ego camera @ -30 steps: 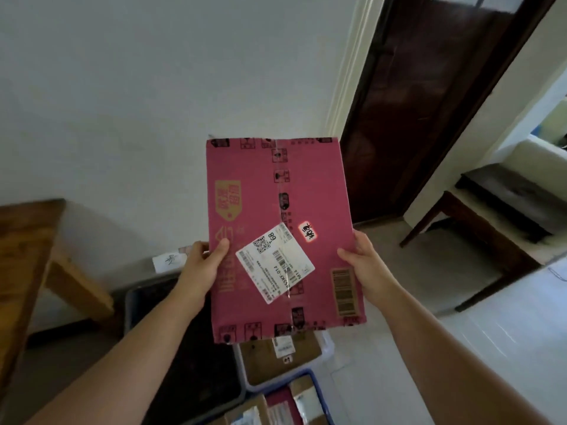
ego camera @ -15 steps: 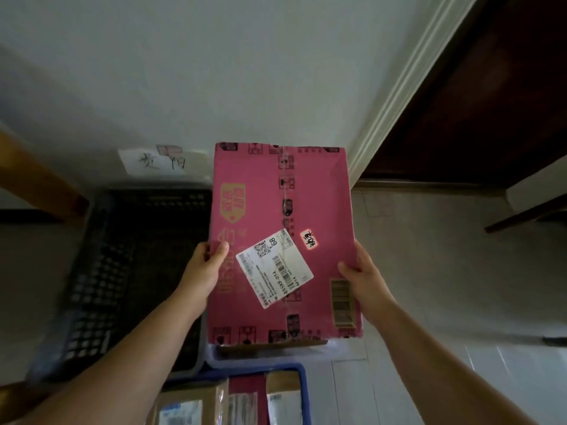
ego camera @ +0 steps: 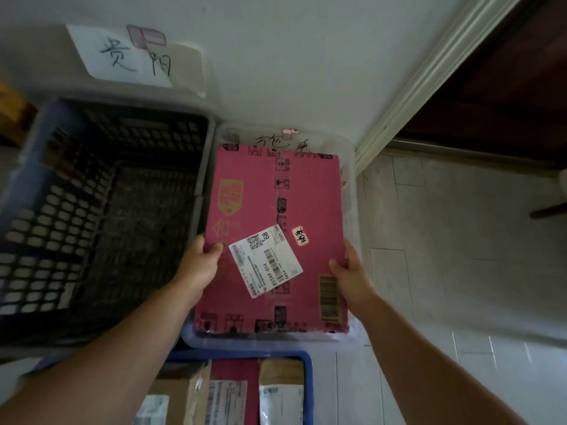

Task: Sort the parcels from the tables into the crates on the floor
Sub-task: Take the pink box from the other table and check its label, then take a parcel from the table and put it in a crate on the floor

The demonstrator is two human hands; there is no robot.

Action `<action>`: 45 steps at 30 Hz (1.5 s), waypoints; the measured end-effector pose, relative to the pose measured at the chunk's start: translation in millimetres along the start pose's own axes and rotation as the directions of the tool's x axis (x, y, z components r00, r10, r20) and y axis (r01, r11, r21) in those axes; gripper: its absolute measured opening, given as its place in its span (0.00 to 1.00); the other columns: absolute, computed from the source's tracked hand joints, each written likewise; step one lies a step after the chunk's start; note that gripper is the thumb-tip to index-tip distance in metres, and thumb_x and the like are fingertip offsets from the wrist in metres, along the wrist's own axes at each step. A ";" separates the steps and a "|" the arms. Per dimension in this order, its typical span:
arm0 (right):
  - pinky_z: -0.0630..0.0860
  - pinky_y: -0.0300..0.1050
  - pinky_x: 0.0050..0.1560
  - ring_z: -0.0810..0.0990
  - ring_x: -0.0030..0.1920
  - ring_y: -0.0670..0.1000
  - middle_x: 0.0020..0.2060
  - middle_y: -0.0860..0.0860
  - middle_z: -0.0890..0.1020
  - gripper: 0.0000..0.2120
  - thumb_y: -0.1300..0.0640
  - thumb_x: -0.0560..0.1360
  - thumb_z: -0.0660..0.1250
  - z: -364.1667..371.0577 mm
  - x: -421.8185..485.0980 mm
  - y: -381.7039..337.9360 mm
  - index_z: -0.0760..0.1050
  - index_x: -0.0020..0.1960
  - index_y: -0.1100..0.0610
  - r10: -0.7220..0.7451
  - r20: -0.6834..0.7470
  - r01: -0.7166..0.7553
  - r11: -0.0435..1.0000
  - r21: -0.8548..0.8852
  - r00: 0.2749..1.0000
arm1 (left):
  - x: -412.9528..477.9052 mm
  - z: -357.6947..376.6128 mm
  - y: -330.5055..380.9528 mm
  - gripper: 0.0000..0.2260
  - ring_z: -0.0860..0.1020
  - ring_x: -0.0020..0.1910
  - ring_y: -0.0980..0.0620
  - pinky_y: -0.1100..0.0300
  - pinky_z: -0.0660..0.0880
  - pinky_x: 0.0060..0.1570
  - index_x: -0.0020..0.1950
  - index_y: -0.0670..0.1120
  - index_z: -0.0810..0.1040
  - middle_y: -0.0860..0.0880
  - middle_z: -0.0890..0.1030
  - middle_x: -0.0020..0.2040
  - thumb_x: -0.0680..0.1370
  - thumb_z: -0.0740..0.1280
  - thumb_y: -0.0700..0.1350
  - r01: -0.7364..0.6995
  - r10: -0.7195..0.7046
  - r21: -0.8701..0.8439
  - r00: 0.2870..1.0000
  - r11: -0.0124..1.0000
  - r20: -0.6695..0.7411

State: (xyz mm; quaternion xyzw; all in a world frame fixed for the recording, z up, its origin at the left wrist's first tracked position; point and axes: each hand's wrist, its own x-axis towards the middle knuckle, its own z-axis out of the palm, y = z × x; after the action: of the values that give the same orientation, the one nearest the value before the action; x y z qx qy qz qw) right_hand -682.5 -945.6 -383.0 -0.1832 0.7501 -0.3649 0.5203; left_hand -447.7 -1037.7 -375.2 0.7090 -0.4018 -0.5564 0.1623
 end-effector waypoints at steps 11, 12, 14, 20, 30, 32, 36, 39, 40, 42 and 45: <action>0.73 0.47 0.44 0.75 0.49 0.51 0.66 0.56 0.71 0.31 0.56 0.80 0.60 8.3 -48.6 -44.6 0.48 0.77 0.46 0.044 -0.065 -0.067 0.907 -0.415 0.997 | -30.9 -25.3 35.3 0.26 0.68 0.69 0.43 0.53 0.68 0.63 0.76 0.44 0.59 0.42 0.66 0.73 0.80 0.63 0.47 -0.010 0.009 0.067 1.000 0.998 0.028; 0.72 0.43 0.40 0.75 0.46 0.50 0.66 0.56 0.70 0.31 0.55 0.80 0.60 8.5 -59.6 -53.1 0.48 0.77 0.47 0.041 -0.077 -0.071 0.895 -0.441 0.996 | -39.3 -31.1 42.7 0.26 0.67 0.70 0.44 0.53 0.67 0.64 0.76 0.44 0.59 0.42 0.65 0.73 0.80 0.63 0.47 -0.020 0.017 0.074 0.999 0.997 0.038; 0.70 0.39 0.33 0.76 0.40 0.48 0.62 0.56 0.74 0.27 0.55 0.81 0.59 12.6 -83.8 -74.2 0.52 0.77 0.49 0.035 -0.080 -0.068 0.886 -0.459 0.996 | -61.3 -45.9 61.8 0.27 0.67 0.71 0.44 0.54 0.66 0.65 0.76 0.44 0.59 0.41 0.65 0.74 0.80 0.63 0.47 -0.031 0.027 0.056 0.998 0.998 0.063; 0.75 0.50 0.50 0.78 0.58 0.56 0.72 0.55 0.67 0.28 0.52 0.81 0.58 53.3 -201.9 -163.7 0.50 0.78 0.50 -0.032 -0.142 -0.024 0.925 -0.380 0.989 | -158.4 -127.6 129.9 0.26 0.64 0.72 0.47 0.58 0.63 0.65 0.76 0.45 0.58 0.43 0.63 0.74 0.80 0.62 0.48 -0.110 0.107 0.008 0.982 0.994 0.157; 0.73 0.64 0.61 0.75 0.64 0.60 0.69 0.53 0.72 0.36 0.33 0.69 0.61 159.1 -394.8 -269.0 0.59 0.73 0.44 -0.139 -0.282 0.108 0.987 -0.123 0.949 | -296.0 -332.0 213.7 0.26 0.65 0.71 0.48 0.53 0.63 0.70 0.76 0.46 0.60 0.45 0.65 0.73 0.80 0.63 0.50 -0.354 0.338 -0.001 0.893 0.935 0.298; 0.72 0.65 0.62 0.74 0.65 0.60 0.68 0.53 0.73 0.39 0.30 0.65 0.60 170.2 -408.4 -280.2 0.61 0.72 0.44 -0.176 -0.267 0.152 0.982 -0.107 0.948 | -315.4 -353.6 225.8 0.27 0.66 0.71 0.48 0.52 0.63 0.70 0.76 0.47 0.59 0.46 0.66 0.73 0.79 0.63 0.50 -0.409 0.396 -0.019 0.869 0.912 0.296; 0.68 0.57 0.68 0.70 0.68 0.54 0.71 0.53 0.68 0.27 0.47 0.79 0.61 216.5 -489.4 -341.3 0.60 0.75 0.52 -0.255 -0.314 0.247 0.967 -0.066 0.915 | -357.5 -416.4 242.9 0.27 0.66 0.70 0.48 0.54 0.63 0.69 0.76 0.46 0.58 0.45 0.66 0.73 0.79 0.64 0.47 -0.479 0.494 -0.124 0.819 0.869 0.292; 0.68 0.58 0.68 0.68 0.69 0.53 0.72 0.53 0.67 0.25 0.47 0.79 0.62 241.1 -528.2 -366.8 0.62 0.74 0.50 -0.342 -0.321 0.333 0.939 -0.084 0.883 | -384.0 -457.4 246.5 0.27 0.67 0.68 0.49 0.60 0.64 0.64 0.76 0.47 0.59 0.45 0.66 0.72 0.79 0.64 0.46 -0.536 0.570 -0.196 0.781 0.821 0.255; 0.68 0.58 0.67 0.69 0.69 0.53 0.72 0.53 0.67 0.25 0.46 0.78 0.62 251.2 -542.8 -374.4 0.63 0.73 0.50 -0.370 -0.319 0.359 0.929 -0.095 0.873 | -392.8 -472.7 246.1 0.26 0.68 0.68 0.50 0.61 0.65 0.61 0.75 0.47 0.59 0.46 0.67 0.71 0.79 0.64 0.46 -0.553 0.595 -0.224 0.771 0.803 0.228; 0.69 0.58 0.67 0.70 0.68 0.52 0.70 0.52 0.69 0.24 0.47 0.78 0.62 268.8 -568.3 -387.0 0.65 0.72 0.51 -0.429 -0.333 0.428 0.900 -0.081 0.840 | -410.1 -504.4 243.3 0.26 0.69 0.68 0.50 0.60 0.67 0.59 0.75 0.48 0.60 0.47 0.68 0.71 0.79 0.65 0.46 -0.580 0.630 -0.266 0.757 0.770 0.172; 0.67 0.58 0.68 0.69 0.68 0.51 0.70 0.52 0.69 0.22 0.49 0.78 0.63 300.0 -610.1 -400.4 0.67 0.70 0.52 -0.527 -0.334 0.535 0.841 -0.076 0.781 | -437.0 -562.1 230.2 0.27 0.69 0.67 0.53 0.64 0.68 0.53 0.75 0.50 0.59 0.51 0.68 0.70 0.79 0.65 0.46 -0.640 0.683 -0.273 0.724 0.718 0.098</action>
State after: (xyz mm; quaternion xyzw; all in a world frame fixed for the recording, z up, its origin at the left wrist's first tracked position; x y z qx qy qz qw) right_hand -211.4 -920.3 249.5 -0.3147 0.7424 -0.5311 0.2602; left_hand -45.9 -975.5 253.0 0.4382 -0.5788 -0.5671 0.3890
